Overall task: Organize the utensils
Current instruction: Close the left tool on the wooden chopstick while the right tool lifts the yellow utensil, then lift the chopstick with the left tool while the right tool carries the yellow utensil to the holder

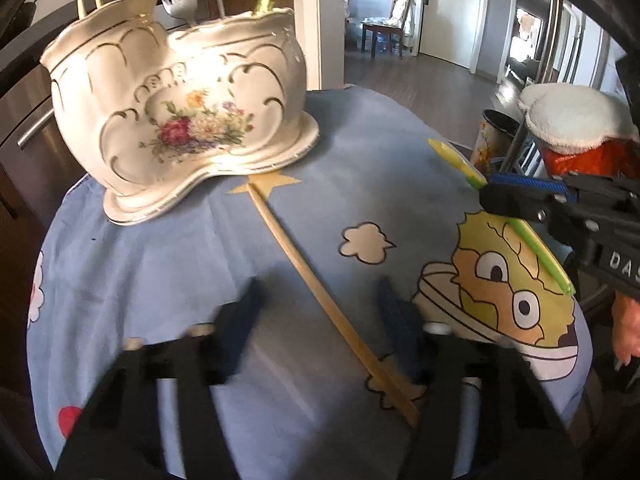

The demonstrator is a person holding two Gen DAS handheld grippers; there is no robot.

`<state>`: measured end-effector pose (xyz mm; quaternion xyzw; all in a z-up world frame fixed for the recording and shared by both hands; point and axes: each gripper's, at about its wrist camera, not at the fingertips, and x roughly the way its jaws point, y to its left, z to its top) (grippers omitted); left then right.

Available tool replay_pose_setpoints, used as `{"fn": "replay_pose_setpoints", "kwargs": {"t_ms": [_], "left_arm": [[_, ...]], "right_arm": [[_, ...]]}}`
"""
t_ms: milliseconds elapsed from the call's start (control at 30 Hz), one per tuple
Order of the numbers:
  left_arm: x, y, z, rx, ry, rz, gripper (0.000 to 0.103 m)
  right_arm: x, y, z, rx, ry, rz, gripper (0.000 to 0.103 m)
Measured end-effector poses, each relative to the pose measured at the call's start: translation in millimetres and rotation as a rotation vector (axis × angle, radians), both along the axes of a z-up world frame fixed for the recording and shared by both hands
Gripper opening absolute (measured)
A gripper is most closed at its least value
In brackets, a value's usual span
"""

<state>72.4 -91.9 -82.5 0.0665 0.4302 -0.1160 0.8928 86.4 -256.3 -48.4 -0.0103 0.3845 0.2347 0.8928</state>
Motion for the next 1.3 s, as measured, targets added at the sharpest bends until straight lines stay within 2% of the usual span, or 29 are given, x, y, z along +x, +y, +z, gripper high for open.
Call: {"fn": "replay_pose_setpoints", "kwargs": {"t_ms": [33, 100, 200, 267, 367, 500, 633, 733, 833, 1000, 1300], "left_arm": [[0.9, 2.8, 1.2, -0.008, 0.005, -0.003, 0.034], [4.4, 13.4, 3.3, -0.027, 0.019, 0.006, 0.015], [10.1, 25.3, 4.1, -0.062, 0.047, 0.003, 0.013], [7.1, 35.3, 5.2, -0.054, 0.056, -0.004, 0.007], [0.7, 46.5, 6.5, -0.053, 0.087, -0.050, 0.006], [-14.8, 65.6, 8.8, -0.002, 0.124, -0.114, 0.006], [-23.7, 73.5, 9.1, 0.040, 0.141, -0.128, 0.006], [-25.6, 77.3, 8.0, 0.024, 0.140, -0.117, 0.008], [-26.0, 80.7, 7.8, -0.005, 0.129, -0.090, 0.008], [-30.6, 74.7, 8.2, 0.021, 0.088, -0.111, 0.006], [-42.0, 85.0, 33.3, -0.052, -0.011, -0.140, 0.006]], "right_arm": [[-0.7, 0.6, 0.5, 0.001, -0.001, 0.002, 0.011], [-2.5, 2.4, 1.3, 0.001, -0.005, 0.008, 0.011], [-4.2, 5.3, 2.5, -0.002, -0.009, 0.014, 0.011], [-5.3, 6.5, 3.6, -0.002, -0.011, 0.016, 0.011], [-7.3, 8.1, 4.6, -0.003, -0.015, 0.022, 0.011], [-9.2, 12.0, 5.4, -0.005, -0.020, 0.031, 0.011], [-10.3, 18.2, 5.4, -0.009, -0.019, 0.044, 0.011], [-12.3, 22.7, 6.0, -0.014, -0.020, 0.052, 0.011], [-13.4, 25.8, 7.8, -0.019, -0.023, 0.054, 0.011], [-16.1, 26.8, 11.7, -0.020, -0.037, 0.053, 0.011], [-15.4, 28.9, 22.8, 0.005, -0.076, 0.039, 0.011]]}}
